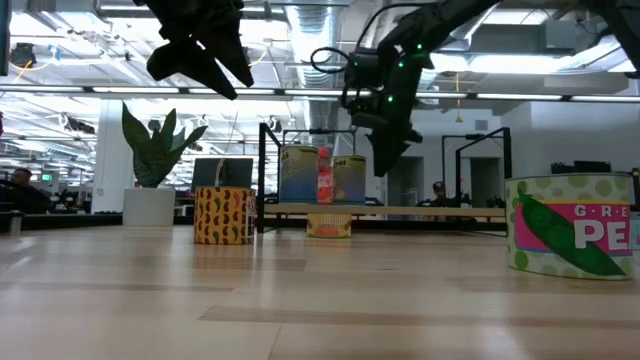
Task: Pick and place cans onto a shelf
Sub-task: Put the canned peaches on the shelf
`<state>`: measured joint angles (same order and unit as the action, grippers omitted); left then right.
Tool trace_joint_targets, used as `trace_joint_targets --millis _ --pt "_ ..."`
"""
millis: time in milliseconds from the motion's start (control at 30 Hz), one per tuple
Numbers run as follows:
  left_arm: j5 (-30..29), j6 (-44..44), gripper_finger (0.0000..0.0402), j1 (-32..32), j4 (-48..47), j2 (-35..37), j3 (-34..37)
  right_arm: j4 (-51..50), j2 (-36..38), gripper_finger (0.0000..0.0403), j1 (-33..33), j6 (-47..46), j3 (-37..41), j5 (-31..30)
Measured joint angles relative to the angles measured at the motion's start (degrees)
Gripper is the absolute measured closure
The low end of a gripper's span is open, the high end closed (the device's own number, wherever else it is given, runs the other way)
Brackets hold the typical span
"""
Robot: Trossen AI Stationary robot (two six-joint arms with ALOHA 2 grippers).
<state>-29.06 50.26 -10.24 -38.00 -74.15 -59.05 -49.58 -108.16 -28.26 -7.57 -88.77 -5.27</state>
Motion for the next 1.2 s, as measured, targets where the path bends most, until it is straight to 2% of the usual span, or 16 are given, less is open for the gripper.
trace_joint_targets --millis 567,1200 --pt "-0.2 -0.4 0.0239 0.0 0.0 0.0 0.0 9.1 0.0 0.0337 -2.7 1.2 0.0 -2.1" --pt "0.2 0.0 0.0239 0.0 0.0 0.0 0.0 12.8 0.0 0.0337 -4.3 -0.3 0.0 -2.7"
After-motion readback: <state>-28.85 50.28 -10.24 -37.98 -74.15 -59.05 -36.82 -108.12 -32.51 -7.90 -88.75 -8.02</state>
